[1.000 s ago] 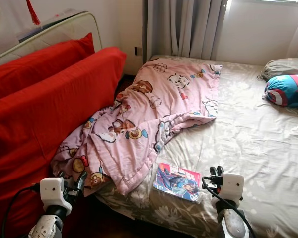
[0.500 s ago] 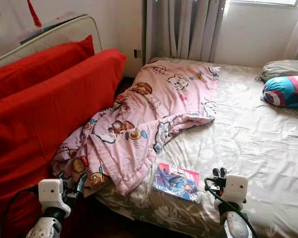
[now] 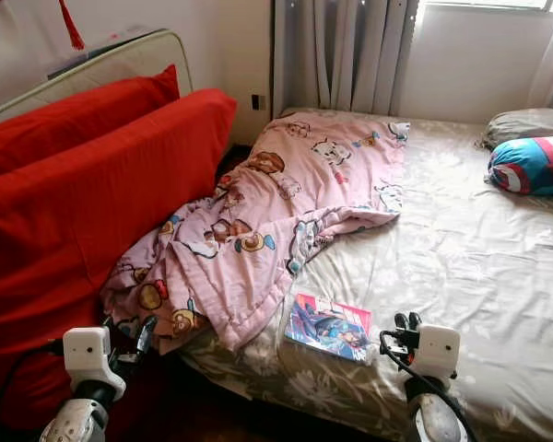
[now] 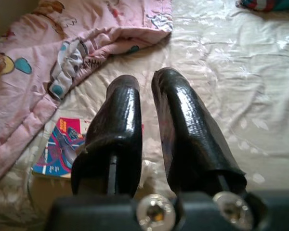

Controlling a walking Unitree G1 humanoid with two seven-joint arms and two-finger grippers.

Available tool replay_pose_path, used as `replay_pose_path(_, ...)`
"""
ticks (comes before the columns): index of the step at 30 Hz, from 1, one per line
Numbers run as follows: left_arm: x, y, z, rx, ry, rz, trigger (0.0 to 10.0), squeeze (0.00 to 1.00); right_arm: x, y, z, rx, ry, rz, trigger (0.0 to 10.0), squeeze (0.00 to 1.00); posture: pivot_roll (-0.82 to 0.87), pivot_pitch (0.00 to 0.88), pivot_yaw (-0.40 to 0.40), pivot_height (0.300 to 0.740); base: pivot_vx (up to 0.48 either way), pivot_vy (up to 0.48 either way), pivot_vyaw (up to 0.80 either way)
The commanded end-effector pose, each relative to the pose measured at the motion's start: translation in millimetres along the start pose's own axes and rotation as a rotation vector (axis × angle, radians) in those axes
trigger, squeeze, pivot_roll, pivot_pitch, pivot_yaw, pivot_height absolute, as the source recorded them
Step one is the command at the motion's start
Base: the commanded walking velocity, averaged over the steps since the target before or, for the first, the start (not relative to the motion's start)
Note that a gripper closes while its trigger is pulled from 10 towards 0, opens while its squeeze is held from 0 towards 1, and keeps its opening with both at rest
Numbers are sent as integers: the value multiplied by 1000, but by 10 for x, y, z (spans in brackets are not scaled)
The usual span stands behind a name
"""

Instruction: Clean up the room

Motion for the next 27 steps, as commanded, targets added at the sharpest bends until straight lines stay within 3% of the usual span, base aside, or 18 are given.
replay_pose_path(1,49,58,33,-12,8,11,10000,0,46,22,52,5,11,6,10000,0,-54,0,37,661,0,0,0)
replay_pose_path(27,97,130,62,2,18,18,10000,0,181,17,115,21,53,31,10000,0,-13,50,18,647,0,0,0)
Point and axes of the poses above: a point about 5 cm out from each wrist's last joint towards the gripper, its own z axis pointing out of the wrist towards the gripper, its own y axis along the axis of the wrist's last joint, x = y × z, the point moved 2 cm from there along z, pointing out of the wrist towards the gripper, and after that the axes turned 13 degrees about z, right-handed, at the moved point
